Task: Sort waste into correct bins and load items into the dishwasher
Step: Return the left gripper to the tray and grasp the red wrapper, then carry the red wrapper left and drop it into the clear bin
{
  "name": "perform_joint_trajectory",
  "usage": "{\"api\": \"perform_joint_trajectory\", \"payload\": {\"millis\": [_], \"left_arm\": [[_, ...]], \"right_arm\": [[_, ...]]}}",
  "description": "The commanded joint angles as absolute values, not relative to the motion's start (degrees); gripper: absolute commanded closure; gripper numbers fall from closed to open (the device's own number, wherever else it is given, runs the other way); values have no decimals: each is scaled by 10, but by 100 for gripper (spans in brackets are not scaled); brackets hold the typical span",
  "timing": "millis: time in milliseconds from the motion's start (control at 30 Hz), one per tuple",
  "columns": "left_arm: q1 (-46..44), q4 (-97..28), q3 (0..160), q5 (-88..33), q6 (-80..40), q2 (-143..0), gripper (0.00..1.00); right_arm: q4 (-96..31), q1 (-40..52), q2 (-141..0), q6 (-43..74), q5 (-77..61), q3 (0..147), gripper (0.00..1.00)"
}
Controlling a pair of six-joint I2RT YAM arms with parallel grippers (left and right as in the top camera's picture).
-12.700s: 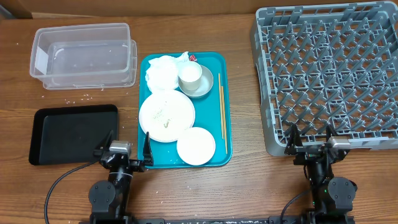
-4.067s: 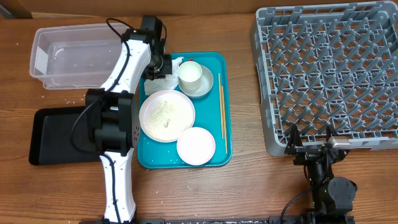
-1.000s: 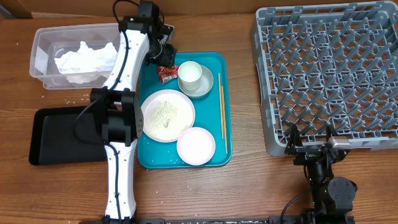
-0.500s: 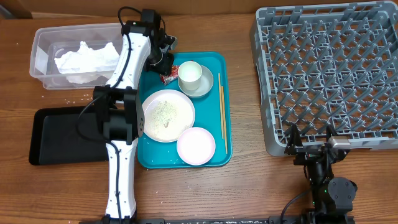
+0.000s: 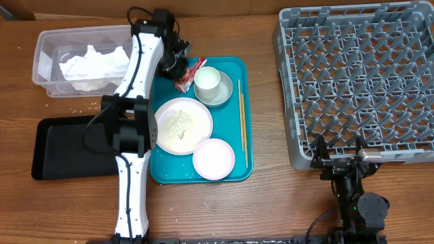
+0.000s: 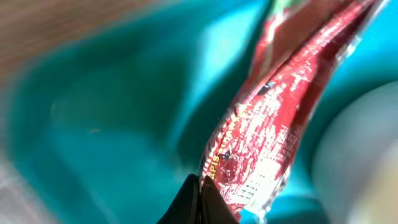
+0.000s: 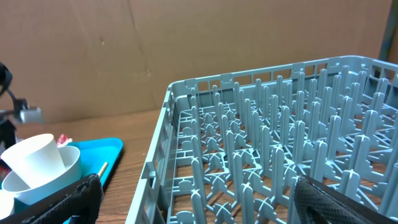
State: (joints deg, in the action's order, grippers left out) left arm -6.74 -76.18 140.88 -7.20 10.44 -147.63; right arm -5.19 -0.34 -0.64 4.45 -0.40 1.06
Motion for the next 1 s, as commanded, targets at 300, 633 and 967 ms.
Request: {"api": "perform_joint_trajectory", "payload": {"millis": [300,633,967], "left_arm": [[17,-841,1726,-70,-196,-1458,96],[133,-895,1710,-71,-570,-1459,96],[165,-905,1708,-110,-587,-1458,28]], "right_arm": [[-48,-3,-2,43,-1,5,0],[-48,-3,-2,43,-1,5,0],[-48,-3,-2,43,-1,5,0]]}}
